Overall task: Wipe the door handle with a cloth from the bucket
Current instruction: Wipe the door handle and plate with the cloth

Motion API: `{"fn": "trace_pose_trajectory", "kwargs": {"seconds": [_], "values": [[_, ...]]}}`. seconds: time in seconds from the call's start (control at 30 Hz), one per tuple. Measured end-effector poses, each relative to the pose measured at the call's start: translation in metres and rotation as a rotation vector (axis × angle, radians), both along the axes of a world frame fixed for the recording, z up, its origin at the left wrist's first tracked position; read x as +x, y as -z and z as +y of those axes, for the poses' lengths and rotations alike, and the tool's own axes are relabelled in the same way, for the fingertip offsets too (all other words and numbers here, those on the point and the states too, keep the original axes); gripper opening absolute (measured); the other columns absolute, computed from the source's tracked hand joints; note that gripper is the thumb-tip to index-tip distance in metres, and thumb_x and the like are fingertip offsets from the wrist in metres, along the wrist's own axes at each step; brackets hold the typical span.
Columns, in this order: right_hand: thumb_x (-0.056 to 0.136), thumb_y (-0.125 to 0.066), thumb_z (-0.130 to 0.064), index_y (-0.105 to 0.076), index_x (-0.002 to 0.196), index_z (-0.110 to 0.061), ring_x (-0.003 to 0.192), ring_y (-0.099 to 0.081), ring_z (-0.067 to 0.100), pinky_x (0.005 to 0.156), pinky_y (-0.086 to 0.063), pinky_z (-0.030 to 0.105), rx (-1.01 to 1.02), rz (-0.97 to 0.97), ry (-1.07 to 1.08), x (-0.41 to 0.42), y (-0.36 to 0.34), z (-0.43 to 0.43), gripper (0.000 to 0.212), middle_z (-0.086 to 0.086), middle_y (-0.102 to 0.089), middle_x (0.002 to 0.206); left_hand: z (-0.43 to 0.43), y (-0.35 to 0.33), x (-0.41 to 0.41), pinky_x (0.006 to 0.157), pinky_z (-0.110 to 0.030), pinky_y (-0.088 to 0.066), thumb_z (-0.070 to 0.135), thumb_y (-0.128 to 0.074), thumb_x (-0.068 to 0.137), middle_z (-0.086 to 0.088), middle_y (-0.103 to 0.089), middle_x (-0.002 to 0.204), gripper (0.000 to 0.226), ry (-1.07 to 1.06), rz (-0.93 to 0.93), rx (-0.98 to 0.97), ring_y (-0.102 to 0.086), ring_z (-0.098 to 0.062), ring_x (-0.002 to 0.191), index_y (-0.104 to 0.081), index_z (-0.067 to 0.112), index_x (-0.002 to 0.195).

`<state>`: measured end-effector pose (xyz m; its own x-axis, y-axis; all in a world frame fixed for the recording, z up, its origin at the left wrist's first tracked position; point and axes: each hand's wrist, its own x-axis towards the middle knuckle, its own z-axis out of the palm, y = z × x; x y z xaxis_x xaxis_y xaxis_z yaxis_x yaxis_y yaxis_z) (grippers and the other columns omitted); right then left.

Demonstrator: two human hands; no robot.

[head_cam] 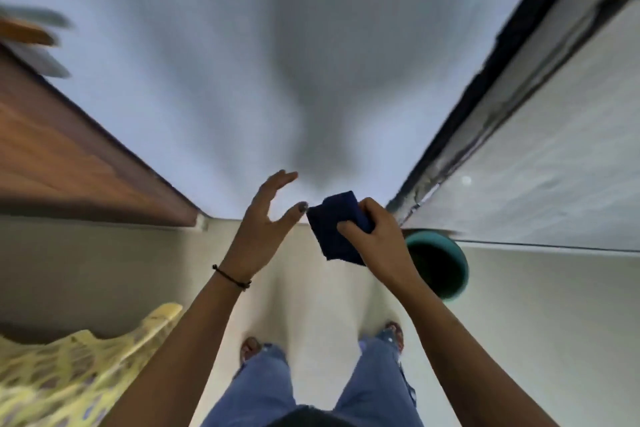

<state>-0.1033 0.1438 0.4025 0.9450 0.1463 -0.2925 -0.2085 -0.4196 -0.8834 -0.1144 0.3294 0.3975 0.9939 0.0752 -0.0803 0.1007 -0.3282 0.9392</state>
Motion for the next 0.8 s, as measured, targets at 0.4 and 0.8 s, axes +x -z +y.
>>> {"fn": "trace_pose_trajectory", "kwargs": {"seconds": [0.4, 0.8], "values": [[0.091, -0.059, -0.017, -0.054, 0.101, -0.016, 0.077, -0.064, 0.017, 0.057, -0.051, 0.022, 0.304, -0.129, -0.007, 0.018, -0.068, 0.285, 0.011, 0.004, -0.066, 0.091, 0.319, -0.066, -0.016, 0.117, -0.031, -0.024, 0.043, -0.046, 0.094, 0.000, -0.032, 0.154, 0.056, -0.505, -0.320, 0.261, -0.026, -0.011, 0.143, -0.036, 0.019, 0.144], [0.085, -0.062, -0.014, -0.056, 0.112, -0.006, 0.072, -0.061, 0.007, 0.066, -0.044, 0.009, 0.146, -0.887, 0.110, 0.143, -0.123, 0.456, 0.029, 0.007, -0.068, 0.092, 0.458, -0.102, 0.094, 0.117, -0.055, -0.019, 0.025, -0.051, 0.095, -0.007, -0.001, 0.162, 0.066, -0.606, -0.548, 0.524, -0.004, -0.021, 0.149, -0.018, 0.014, 0.151]]}}
